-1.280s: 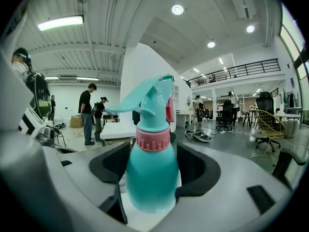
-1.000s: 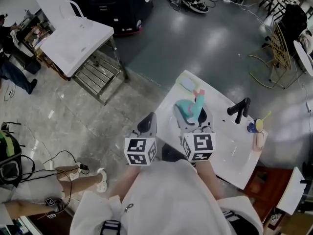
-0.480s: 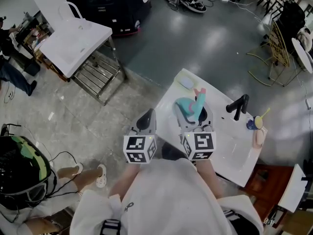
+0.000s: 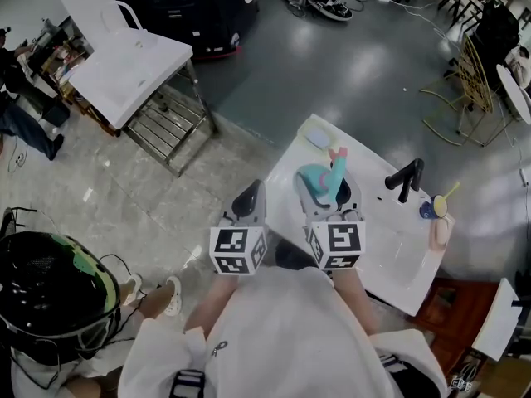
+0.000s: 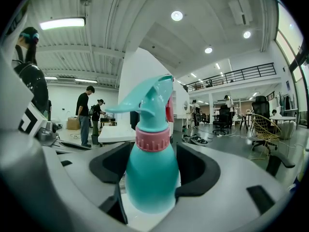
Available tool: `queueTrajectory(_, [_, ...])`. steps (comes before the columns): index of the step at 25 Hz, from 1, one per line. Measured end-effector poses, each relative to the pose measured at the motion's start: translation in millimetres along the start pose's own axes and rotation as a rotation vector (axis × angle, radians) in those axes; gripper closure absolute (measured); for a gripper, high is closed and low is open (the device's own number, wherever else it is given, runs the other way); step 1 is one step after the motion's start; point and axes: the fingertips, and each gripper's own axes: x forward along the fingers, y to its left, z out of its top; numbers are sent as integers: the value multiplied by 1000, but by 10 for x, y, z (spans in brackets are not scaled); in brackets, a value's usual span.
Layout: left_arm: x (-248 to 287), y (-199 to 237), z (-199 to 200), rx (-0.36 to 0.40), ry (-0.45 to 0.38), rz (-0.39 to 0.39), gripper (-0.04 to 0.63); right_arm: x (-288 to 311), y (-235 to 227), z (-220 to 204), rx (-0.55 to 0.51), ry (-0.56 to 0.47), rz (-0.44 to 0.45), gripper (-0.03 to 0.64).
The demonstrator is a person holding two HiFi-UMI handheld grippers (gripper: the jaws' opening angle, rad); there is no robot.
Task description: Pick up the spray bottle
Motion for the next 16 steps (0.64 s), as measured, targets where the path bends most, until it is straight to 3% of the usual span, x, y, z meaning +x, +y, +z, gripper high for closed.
queueTrajectory(16, [-11, -3, -13, 24, -2, 11, 569, 25, 90, -36, -49, 2, 26, 296])
